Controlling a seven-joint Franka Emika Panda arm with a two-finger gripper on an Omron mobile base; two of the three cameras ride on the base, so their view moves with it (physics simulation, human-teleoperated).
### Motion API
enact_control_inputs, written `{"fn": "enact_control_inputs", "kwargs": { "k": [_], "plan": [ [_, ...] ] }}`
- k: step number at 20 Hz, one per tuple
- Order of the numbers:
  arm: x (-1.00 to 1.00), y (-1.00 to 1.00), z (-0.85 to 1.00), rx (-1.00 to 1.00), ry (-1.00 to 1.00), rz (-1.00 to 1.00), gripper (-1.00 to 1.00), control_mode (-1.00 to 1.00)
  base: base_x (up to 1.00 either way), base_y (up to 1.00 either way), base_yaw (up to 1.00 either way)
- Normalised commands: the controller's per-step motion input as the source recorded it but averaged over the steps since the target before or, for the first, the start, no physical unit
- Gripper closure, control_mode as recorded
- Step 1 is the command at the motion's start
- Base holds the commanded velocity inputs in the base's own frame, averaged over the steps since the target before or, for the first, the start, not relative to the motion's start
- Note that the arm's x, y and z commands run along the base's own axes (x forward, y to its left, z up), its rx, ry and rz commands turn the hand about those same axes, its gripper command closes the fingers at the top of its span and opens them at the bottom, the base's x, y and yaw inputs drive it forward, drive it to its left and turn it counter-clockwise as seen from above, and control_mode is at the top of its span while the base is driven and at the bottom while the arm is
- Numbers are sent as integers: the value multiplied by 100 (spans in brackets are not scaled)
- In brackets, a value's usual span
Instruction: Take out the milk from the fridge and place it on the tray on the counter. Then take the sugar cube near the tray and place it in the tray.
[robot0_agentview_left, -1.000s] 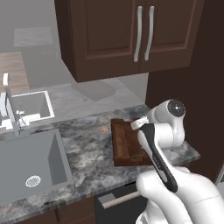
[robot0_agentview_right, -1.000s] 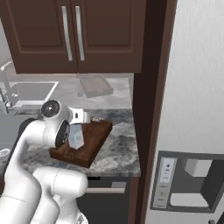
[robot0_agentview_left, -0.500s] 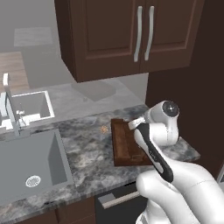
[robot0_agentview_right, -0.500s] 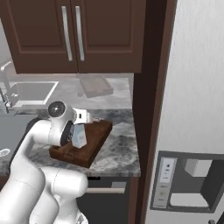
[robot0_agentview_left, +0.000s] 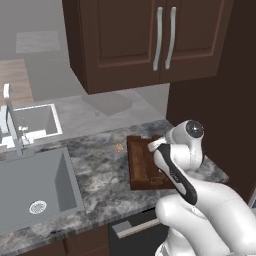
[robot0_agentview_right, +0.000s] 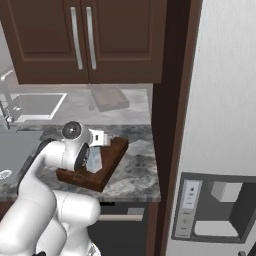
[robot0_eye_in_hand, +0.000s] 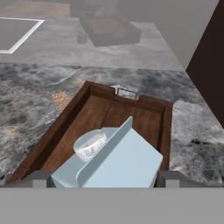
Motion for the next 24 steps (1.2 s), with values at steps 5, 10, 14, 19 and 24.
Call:
{"fn": "enact_control_inputs", "kwargs": {
  "k": [5,10,14,19,24],
  "plan": [
    [7,-10,-32,2,0,0,100,-100,0,0,0],
    [4,-1,-35,0,0,0,100,-100,0,0,0],
    [0,0,-37,0,0,0,100,-100,0,0,0],
    [0,0,-29,0,-6,0,100,-100,0,0,0],
    [-5,0,-35,1,-12,0,100,-100,0,0,0]
  ]
}}
